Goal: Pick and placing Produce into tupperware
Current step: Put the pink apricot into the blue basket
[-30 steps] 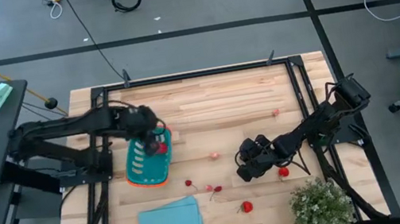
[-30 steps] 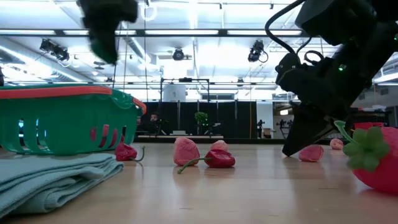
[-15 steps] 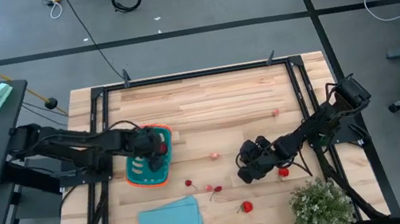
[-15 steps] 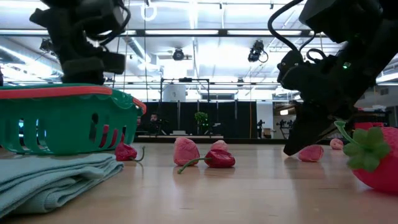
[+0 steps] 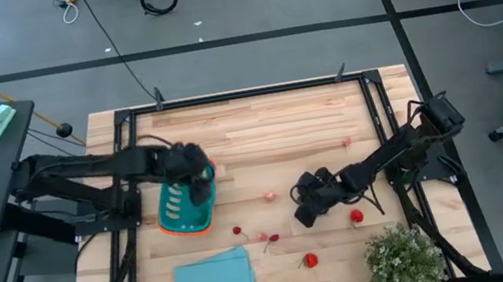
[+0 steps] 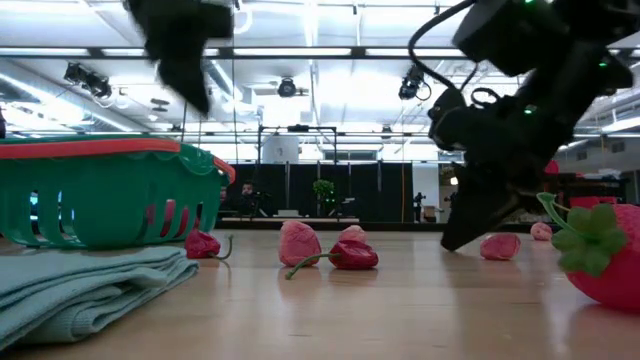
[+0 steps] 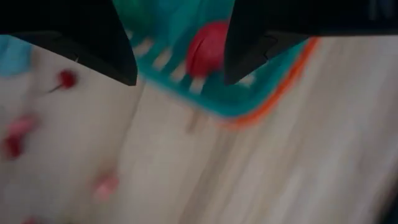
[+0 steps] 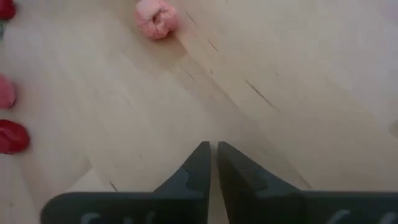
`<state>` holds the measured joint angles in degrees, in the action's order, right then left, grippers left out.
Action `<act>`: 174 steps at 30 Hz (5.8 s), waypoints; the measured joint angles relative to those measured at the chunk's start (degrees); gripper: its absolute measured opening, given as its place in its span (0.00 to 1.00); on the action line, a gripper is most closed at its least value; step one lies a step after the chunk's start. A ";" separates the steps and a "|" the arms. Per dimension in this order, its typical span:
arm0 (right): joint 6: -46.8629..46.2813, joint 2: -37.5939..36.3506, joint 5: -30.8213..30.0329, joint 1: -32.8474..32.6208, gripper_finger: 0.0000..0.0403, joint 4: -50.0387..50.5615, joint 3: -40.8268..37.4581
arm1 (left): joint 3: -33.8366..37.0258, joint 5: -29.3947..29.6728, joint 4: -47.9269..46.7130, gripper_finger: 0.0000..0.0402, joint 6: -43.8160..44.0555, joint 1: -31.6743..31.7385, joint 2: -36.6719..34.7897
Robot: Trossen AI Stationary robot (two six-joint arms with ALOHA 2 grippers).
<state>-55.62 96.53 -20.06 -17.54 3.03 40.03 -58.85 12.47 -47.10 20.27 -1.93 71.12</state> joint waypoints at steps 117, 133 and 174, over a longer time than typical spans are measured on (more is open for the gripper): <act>12.99 -25.79 -10.96 16.10 0.15 20.69 0.25 | 0.61 2.10 56.96 0.59 -1.37 -5.27 42.64; 17.96 -25.83 -9.85 13.16 0.15 11.30 0.63 | 0.70 1.62 51.12 0.59 -1.43 -5.38 38.95; 46.84 35.08 17.57 14.01 0.25 2.61 67.39 | 0.64 -3.42 29.06 0.50 -13.92 -2.84 -16.88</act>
<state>-8.78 131.61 -2.49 -3.54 5.64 107.42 -58.20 9.05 -18.04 6.35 -4.78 54.24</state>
